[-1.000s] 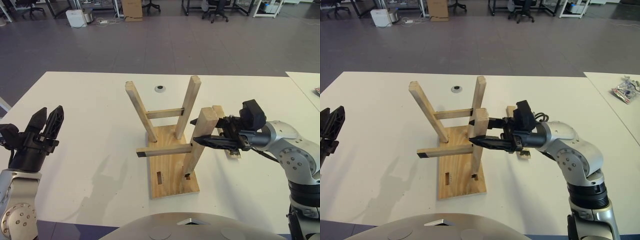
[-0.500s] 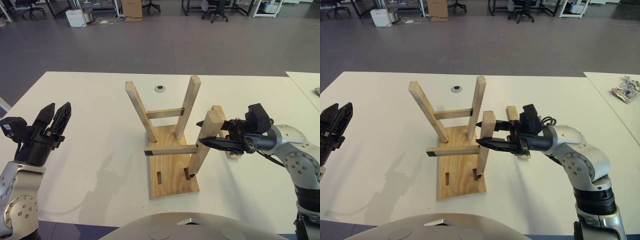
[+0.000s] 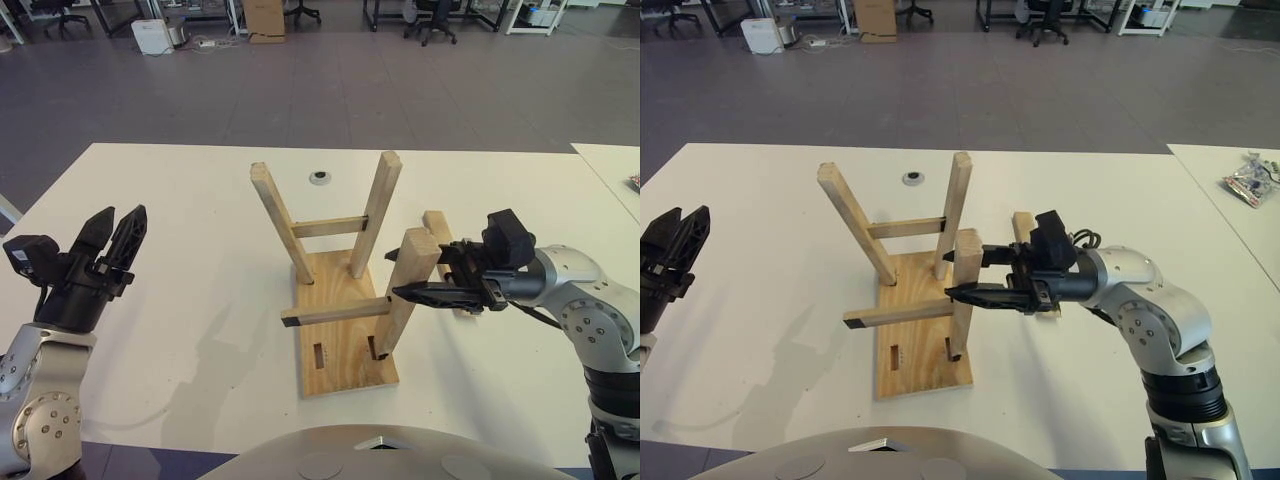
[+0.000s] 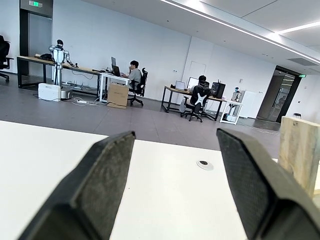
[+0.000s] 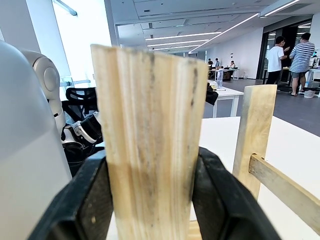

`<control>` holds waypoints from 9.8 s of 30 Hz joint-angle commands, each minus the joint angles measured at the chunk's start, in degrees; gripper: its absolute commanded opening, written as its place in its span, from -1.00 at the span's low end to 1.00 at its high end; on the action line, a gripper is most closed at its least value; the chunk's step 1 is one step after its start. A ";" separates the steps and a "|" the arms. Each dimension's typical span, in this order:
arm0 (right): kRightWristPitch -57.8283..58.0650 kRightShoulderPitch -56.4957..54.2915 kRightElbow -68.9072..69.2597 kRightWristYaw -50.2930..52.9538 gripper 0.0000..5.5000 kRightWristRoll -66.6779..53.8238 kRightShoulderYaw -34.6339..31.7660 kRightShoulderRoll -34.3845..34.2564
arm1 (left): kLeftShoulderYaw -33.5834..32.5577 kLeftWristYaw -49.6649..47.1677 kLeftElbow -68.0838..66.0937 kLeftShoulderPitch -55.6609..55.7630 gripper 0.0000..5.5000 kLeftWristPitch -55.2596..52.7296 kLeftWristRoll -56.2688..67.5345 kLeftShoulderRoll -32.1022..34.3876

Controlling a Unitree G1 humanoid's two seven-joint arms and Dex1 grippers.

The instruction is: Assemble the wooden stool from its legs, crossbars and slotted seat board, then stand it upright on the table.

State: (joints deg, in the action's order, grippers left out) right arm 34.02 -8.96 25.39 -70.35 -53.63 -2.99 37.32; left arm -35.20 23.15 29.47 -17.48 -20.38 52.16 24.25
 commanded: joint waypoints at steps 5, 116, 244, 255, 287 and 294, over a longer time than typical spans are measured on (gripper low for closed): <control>-2.04 -1.82 -1.38 -1.31 -0.25 2.53 1.68 0.12 | 1.07 0.08 -0.17 0.63 0.09 1.01 -1.12 -0.45; -13.98 -0.44 -19.01 4.74 -0.26 19.64 21.47 7.91 | 8.76 -3.12 -0.11 2.58 0.09 3.45 -5.97 -5.22; 0.15 2.39 -31.18 37.19 0.29 24.42 -11.70 -9.69 | 9.61 64.70 -23.78 14.55 -0.26 3.54 -1.72 20.67; -0.86 -4.51 -35.60 34.55 0.29 25.95 -9.54 -9.23 | 14.30 60.65 -14.52 9.32 -0.26 5.22 -1.45 11.52; -0.39 3.21 -24.64 37.48 0.29 26.51 -4.49 -16.31 | 28.96 49.45 -4.52 11.45 -0.26 2.41 -13.97 16.65; -8.99 12.25 -22.41 35.24 0.29 36.09 6.22 -15.34 | 34.34 40.19 -2.23 6.95 -0.26 -0.03 -18.23 17.26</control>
State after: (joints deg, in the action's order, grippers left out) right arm 25.75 2.23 1.85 -34.90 -19.01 1.61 22.00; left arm -4.49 65.29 28.44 -6.07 -18.07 41.56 39.49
